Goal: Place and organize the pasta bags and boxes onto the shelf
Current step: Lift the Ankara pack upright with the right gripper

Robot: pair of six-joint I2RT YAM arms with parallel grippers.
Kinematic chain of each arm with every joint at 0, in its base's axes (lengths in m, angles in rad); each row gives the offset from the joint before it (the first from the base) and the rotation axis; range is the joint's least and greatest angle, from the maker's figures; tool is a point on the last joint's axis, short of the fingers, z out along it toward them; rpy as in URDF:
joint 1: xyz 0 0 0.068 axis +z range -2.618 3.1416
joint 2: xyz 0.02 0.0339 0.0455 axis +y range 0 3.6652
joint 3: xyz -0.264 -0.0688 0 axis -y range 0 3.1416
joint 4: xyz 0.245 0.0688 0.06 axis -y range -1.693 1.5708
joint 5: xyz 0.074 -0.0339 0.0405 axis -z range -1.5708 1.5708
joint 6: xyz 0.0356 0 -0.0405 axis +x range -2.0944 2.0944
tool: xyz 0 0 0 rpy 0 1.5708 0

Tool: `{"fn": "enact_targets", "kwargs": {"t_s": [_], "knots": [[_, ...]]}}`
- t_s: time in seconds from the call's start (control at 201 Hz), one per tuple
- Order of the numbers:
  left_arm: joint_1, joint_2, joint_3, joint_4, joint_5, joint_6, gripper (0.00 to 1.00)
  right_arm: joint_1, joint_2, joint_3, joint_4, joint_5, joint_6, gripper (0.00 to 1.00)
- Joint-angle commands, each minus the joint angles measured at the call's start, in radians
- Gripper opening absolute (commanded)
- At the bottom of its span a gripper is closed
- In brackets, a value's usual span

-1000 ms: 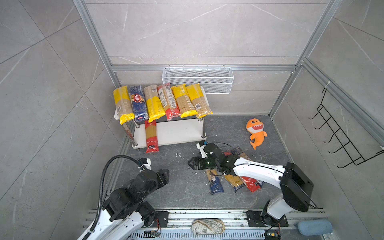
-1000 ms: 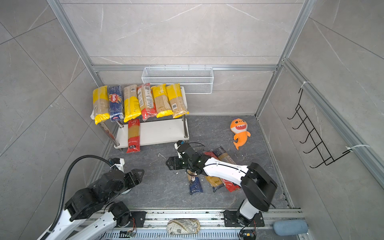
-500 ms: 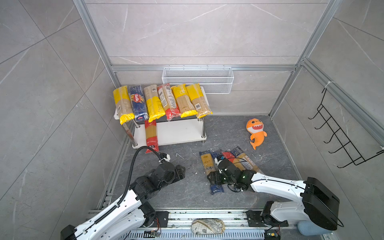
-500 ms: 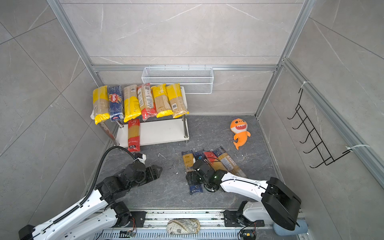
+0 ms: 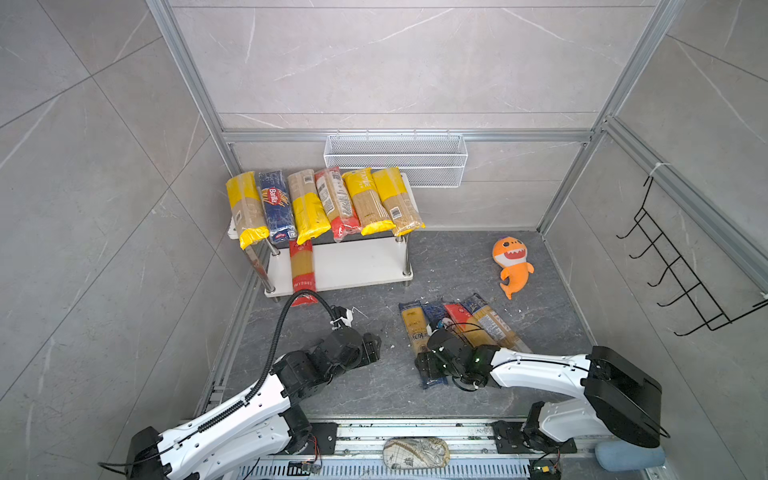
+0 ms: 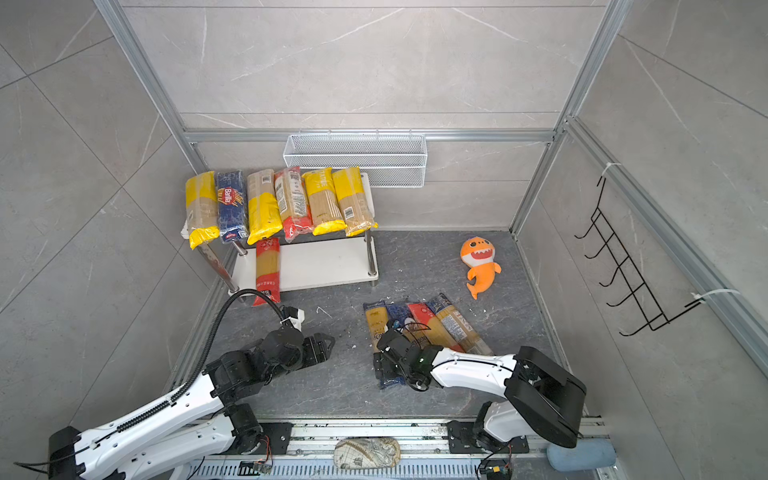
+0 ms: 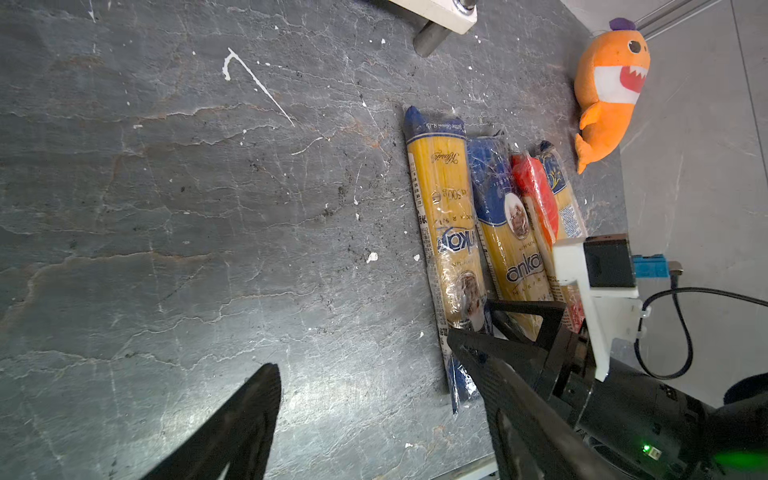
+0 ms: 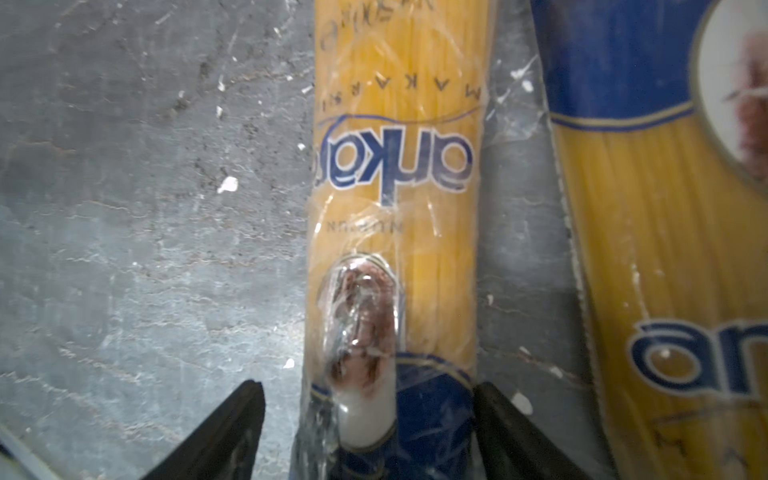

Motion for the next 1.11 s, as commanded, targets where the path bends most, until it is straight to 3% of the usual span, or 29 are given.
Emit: {"fn": "enact_targets", "kwargs": {"t_s": [0.0, 0.224, 0.423, 0.672, 0.846, 1.105], "knots": [[-0.005, -0.012, 0.007, 0.019, -0.026, -0.011, 0.79, 0.019, 0.039, 0.017, -0.041, 0.046, 0.027, 0.81], [-0.005, -0.082, 0.006, -0.048, -0.055, -0.004, 0.79, 0.055, 0.132, 0.081, -0.107, 0.099, 0.043, 0.75], [-0.005, -0.207, 0.016, -0.171, -0.102, -0.008, 0.79, 0.067, 0.167, 0.105, -0.134, 0.104, 0.066, 0.31], [-0.005, -0.330, 0.077, -0.334, -0.156, -0.006, 0.79, 0.068, 0.086, 0.103, -0.105, 0.029, 0.070, 0.07], [-0.006, -0.392, 0.119, -0.417, -0.179, -0.004, 0.79, 0.068, 0.016, 0.110, -0.014, -0.103, 0.069, 0.02], [-0.005, -0.426, 0.258, -0.665, -0.271, -0.014, 0.80, 0.067, 0.007, 0.197, 0.074, -0.200, 0.041, 0.01]]}}
